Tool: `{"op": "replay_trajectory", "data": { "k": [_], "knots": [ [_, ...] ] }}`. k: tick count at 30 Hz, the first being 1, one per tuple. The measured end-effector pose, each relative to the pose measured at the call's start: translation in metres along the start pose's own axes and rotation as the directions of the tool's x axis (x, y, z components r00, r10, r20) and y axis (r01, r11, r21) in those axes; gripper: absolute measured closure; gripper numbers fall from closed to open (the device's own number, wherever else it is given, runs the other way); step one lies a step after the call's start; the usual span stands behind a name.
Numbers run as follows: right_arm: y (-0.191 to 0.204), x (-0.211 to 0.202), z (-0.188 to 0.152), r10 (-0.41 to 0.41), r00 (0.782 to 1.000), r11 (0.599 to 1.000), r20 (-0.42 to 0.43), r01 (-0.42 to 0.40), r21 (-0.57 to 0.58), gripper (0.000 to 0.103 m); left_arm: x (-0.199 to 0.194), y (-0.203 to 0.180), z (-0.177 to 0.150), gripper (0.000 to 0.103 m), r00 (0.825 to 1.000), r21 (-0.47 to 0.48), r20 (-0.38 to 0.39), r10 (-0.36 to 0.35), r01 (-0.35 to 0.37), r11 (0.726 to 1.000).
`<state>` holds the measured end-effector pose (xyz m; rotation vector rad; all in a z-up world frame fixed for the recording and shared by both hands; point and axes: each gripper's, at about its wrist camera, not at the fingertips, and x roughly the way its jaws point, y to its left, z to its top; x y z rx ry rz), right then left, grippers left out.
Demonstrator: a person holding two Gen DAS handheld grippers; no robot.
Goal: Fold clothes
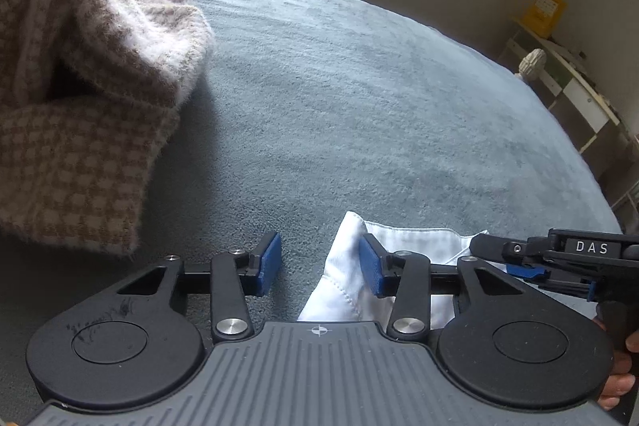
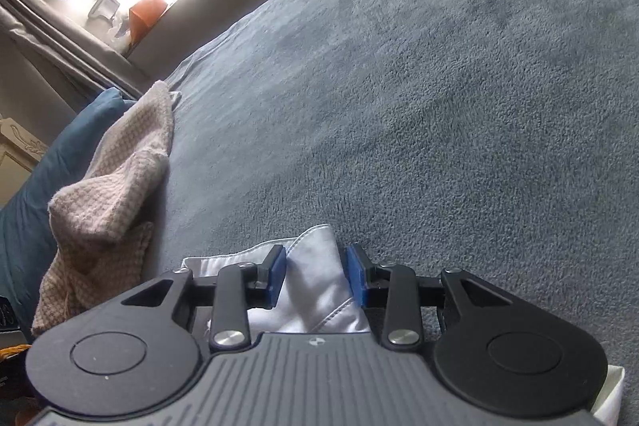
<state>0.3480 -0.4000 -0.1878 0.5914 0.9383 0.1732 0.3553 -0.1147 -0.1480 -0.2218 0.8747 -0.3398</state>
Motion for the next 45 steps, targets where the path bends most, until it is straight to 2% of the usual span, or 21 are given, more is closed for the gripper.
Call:
{"op": "replay_trajectory", "data": {
  "k": [2, 3, 5, 10, 14, 16, 18, 20, 22, 23, 25, 26, 28, 30, 33, 36, 39, 41, 42, 43, 45],
  "knots": [
    [0.004, 0.005, 0.000, -0.011, 1.000, 1.000, 0.001, 0.011, -0.016, 0.077, -0.002, -0.003, -0.001, 0.082, 1.000, 0.017, 0.019, 0.006, -0.006, 1.000],
    [0.005, 0.006, 0.000, -0.016, 1.000, 1.000, 0.004, 0.016, -0.021, 0.090, -0.003, -0.005, -0.001, 0.093, 1.000, 0.025, 0.029, 0.008, -0.009, 1.000],
    [0.008, 0.007, -0.001, -0.017, 1.000, 1.000, 0.017, 0.017, -0.026, 0.099, -0.004, -0.008, -0.002, 0.101, 0.999, 0.041, 0.049, 0.013, -0.015, 0.999],
    [0.028, -0.015, -0.004, 0.034, 0.996, 0.993, 0.086, -0.023, -0.118, 0.101, -0.034, -0.019, 0.001, 0.103, 0.987, 0.115, 0.153, -0.040, 0.022, 0.993],
    [0.061, -0.063, -0.023, 0.095, 0.980, 0.930, 0.173, -0.026, -0.367, 0.101, -0.083, -0.028, -0.011, 0.103, 0.958, 0.289, 0.257, -0.130, 0.052, 0.956],
    [0.076, -0.091, -0.043, 0.133, 0.969, 0.866, 0.208, -0.012, -0.500, 0.101, -0.110, -0.033, -0.023, 0.103, 0.935, 0.409, 0.304, -0.180, 0.042, 0.911],
    [0.090, -0.119, -0.071, 0.173, 0.954, 0.767, 0.246, 0.026, -0.642, 0.101, -0.139, -0.037, -0.043, 0.102, 0.909, 0.530, 0.335, -0.247, 0.034, 0.848],
    [0.100, -0.142, -0.106, 0.200, 0.944, 0.630, 0.261, 0.079, -0.772, 0.101, -0.163, -0.037, -0.069, 0.099, 0.902, 0.641, 0.316, -0.295, 0.026, 0.767],
    [0.102, -0.156, -0.147, 0.197, 0.945, 0.472, 0.260, 0.141, -0.870, 0.099, -0.180, -0.031, -0.098, 0.082, 0.913, 0.710, 0.276, -0.299, 0.016, 0.704],
    [0.100, -0.158, -0.165, 0.174, 0.953, 0.406, 0.247, 0.159, -0.900, 0.096, -0.183, -0.027, -0.112, 0.066, 0.929, 0.724, 0.243, -0.279, 0.017, 0.690],
    [0.094, -0.156, -0.195, 0.112, 0.968, 0.315, 0.225, 0.180, -0.932, 0.083, -0.185, -0.016, -0.137, 0.060, 0.956, 0.732, 0.171, -0.239, 0.039, 0.681],
    [0.089, -0.155, -0.204, 0.085, 0.973, 0.298, 0.216, 0.182, -0.937, 0.075, -0.186, -0.010, -0.148, 0.058, 0.967, 0.729, 0.135, -0.217, 0.052, 0.683],
    [0.079, -0.153, -0.221, 0.029, 0.979, 0.275, 0.203, 0.188, -0.943, 0.074, -0.188, 0.001, -0.162, 0.055, 0.981, 0.708, 0.082, -0.175, 0.067, 0.703],
    [0.070, -0.156, -0.226, -0.016, 0.979, 0.310, 0.203, 0.198, -0.930, 0.074, -0.193, 0.010, -0.165, 0.055, 0.984, 0.661, 0.068, -0.165, 0.079, 0.746],
    [0.063, -0.168, -0.219, -0.026, 0.979, 0.422, 0.201, 0.193, -0.886, 0.074, -0.203, 0.013, -0.156, 0.055, 0.977, 0.599, 0.120, -0.175, 0.069, 0.798],
    [0.065, -0.174, -0.202, 0.000, 0.978, 0.540, 0.208, 0.175, -0.824, 0.075, -0.195, -0.001, -0.143, 0.054, 0.969, 0.583, 0.162, -0.186, 0.058, 0.810],
    [0.066, -0.160, -0.188, -0.008, 0.982, 0.636, 0.186, 0.149, -0.757, 0.077, -0.168, -0.025, -0.134, 0.054, 0.975, 0.607, 0.169, -0.141, 0.010, 0.795],
    [0.068, -0.150, -0.179, -0.013, 0.985, 0.695, 0.172, 0.132, -0.707, 0.077, -0.150, -0.032, -0.131, 0.054, 0.979, 0.581, 0.173, -0.107, -0.014, 0.814],
    [0.065, -0.145, -0.172, -0.026, 0.987, 0.742, 0.161, 0.127, -0.659, 0.077, -0.142, -0.034, -0.130, 0.054, 0.981, 0.568, 0.170, -0.097, -0.017, 0.823],
    [0.056, -0.140, -0.161, -0.032, 0.990, 0.820, 0.134, 0.102, -0.563, 0.076, -0.134, -0.034, -0.129, 0.054, 0.982, 0.558, 0.163, -0.091, -0.016, 0.830],
    [0.027, -0.133, -0.139, 0.000, 0.997, 0.955, 0.072, 0.021, -0.295, 0.076, -0.123, -0.034, -0.130, 0.054, 0.985, 0.550, 0.155, -0.076, -0.022, 0.835]
  ]
}}
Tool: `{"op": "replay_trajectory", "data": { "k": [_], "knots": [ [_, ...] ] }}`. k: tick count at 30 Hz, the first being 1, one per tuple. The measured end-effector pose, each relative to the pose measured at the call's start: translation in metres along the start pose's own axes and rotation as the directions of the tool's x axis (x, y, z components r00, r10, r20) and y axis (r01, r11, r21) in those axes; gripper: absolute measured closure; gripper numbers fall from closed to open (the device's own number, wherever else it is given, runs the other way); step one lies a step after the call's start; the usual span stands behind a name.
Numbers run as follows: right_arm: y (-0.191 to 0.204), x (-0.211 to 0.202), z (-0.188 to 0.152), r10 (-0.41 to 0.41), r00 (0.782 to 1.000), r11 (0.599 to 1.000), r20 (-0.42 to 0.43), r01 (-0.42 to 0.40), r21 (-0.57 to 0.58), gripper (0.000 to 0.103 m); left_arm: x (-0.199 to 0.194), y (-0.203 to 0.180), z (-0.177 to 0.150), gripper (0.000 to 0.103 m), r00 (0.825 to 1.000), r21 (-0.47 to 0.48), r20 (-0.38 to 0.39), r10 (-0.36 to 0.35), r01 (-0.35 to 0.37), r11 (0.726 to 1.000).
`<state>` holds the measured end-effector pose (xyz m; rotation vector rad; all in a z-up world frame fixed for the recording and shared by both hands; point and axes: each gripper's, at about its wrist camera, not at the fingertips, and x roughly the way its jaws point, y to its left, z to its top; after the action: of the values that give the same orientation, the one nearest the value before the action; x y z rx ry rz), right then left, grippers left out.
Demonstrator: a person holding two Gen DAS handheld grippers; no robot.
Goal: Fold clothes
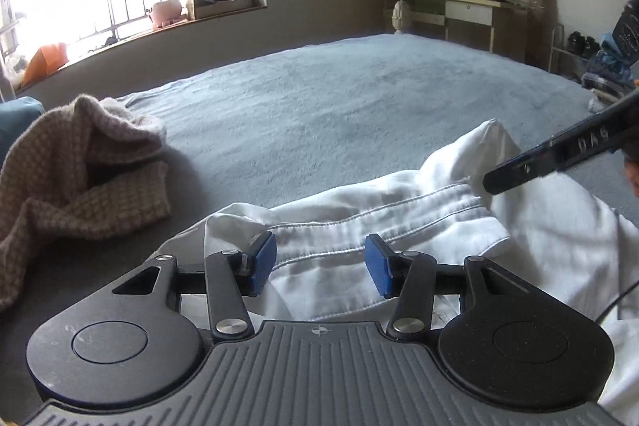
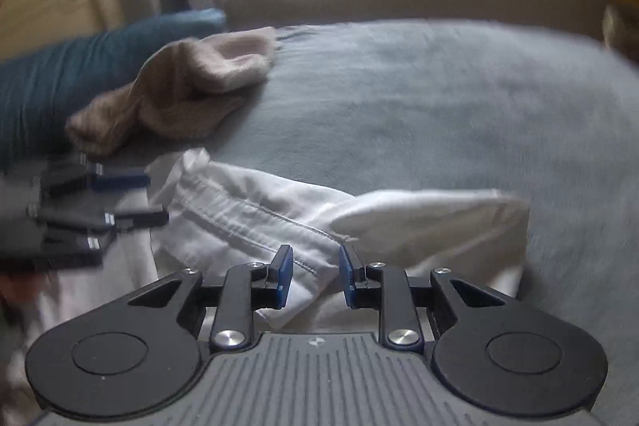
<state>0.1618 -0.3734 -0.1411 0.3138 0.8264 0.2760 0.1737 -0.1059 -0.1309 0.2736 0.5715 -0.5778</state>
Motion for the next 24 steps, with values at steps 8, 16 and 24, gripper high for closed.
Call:
{"op": "replay_trajectory", "data": {
  "k": [8, 16, 24],
  "knots": [
    [-0.058, 0.046, 0.013, 0.113, 0.989, 0.917, -0.097, -0.066, 0.394, 0.075, 0.018, -0.010, -0.016, 0.054, 0.998, 0.012, -0.057, 0.022, -0.022, 1.000],
    [-0.047, 0.062, 0.038, 0.008, 0.999, 0.975, -0.046, 0.003, 0.221, 0.096, 0.029, -0.015, -0.011, 0.054, 0.998, -0.018, -0.059, 0.028, -0.029, 0.999],
    [-0.037, 0.048, 0.034, -0.058, 0.997, 0.986, -0.048, 0.065, 0.151, 0.075, 0.011, -0.008, -0.011, 0.054, 0.997, -0.032, -0.071, 0.005, -0.007, 0.999]
  ]
}}
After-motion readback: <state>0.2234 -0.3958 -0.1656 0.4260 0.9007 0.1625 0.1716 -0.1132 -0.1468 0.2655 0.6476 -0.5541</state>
